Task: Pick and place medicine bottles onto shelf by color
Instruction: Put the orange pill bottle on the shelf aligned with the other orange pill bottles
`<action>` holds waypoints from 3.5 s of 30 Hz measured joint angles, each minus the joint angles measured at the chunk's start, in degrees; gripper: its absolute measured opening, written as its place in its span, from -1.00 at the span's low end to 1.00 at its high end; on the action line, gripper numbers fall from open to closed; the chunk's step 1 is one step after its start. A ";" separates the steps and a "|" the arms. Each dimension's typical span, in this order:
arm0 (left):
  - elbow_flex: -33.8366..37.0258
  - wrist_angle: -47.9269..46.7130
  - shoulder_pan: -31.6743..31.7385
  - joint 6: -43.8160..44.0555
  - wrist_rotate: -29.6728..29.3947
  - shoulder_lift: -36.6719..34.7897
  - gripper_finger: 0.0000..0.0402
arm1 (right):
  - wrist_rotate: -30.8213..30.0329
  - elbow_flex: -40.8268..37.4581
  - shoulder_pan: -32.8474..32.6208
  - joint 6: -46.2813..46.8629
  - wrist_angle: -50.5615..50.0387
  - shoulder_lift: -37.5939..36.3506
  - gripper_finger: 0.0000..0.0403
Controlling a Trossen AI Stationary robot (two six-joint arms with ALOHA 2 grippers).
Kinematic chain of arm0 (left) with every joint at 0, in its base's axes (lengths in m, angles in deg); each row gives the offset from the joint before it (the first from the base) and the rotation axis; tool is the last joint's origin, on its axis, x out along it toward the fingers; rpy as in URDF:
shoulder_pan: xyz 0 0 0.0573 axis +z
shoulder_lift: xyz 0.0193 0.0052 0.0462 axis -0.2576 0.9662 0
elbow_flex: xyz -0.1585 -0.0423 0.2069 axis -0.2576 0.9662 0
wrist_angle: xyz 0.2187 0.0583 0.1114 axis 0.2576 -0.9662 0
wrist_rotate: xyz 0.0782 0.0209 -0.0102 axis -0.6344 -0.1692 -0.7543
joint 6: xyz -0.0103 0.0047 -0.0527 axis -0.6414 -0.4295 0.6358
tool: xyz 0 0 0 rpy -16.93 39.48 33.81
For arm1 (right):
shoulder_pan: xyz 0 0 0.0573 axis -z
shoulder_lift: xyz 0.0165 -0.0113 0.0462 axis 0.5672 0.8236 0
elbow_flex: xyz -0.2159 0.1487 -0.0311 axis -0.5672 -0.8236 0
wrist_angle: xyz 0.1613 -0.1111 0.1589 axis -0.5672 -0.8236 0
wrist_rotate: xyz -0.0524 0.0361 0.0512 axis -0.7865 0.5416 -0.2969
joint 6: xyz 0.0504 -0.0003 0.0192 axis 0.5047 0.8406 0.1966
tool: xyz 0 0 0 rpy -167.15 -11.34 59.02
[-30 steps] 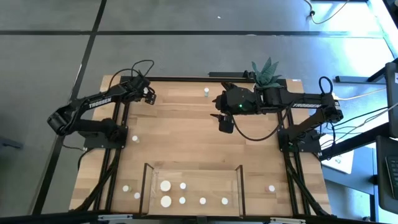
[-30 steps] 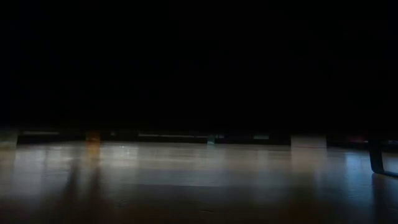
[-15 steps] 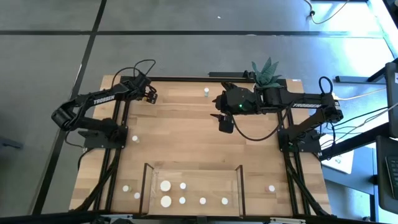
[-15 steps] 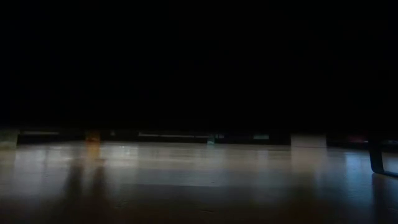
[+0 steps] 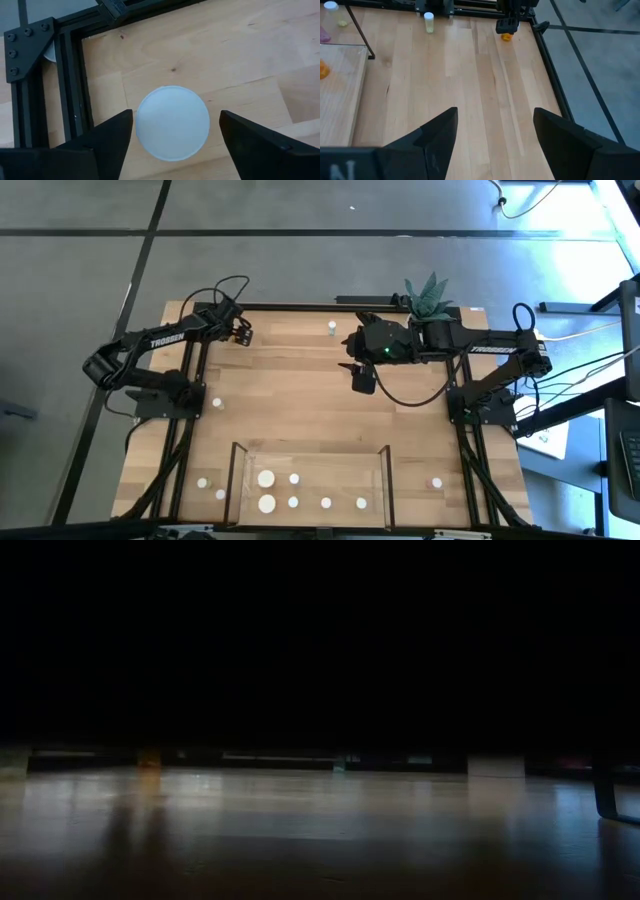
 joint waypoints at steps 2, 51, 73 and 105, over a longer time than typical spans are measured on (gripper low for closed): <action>0.00 -0.02 0.00 0.00 -0.02 0.01 0.39 | 0.00 0.00 0.00 -0.01 0.00 0.00 0.30; -4.18 -11.88 -11.43 -3.37 2.06 -14.97 0.05 | 0.04 -0.01 -0.02 0.04 -0.74 0.00 0.30; -20.26 -24.94 -42.16 0.73 -0.99 -15.89 0.05 | 16.65 -0.02 -0.11 -4.70 -3.63 0.00 0.30; -21.20 -12.41 -81.82 10.51 -1.06 -1.14 0.05 | 23.17 -0.02 -0.13 -10.29 -4.98 0.00 0.30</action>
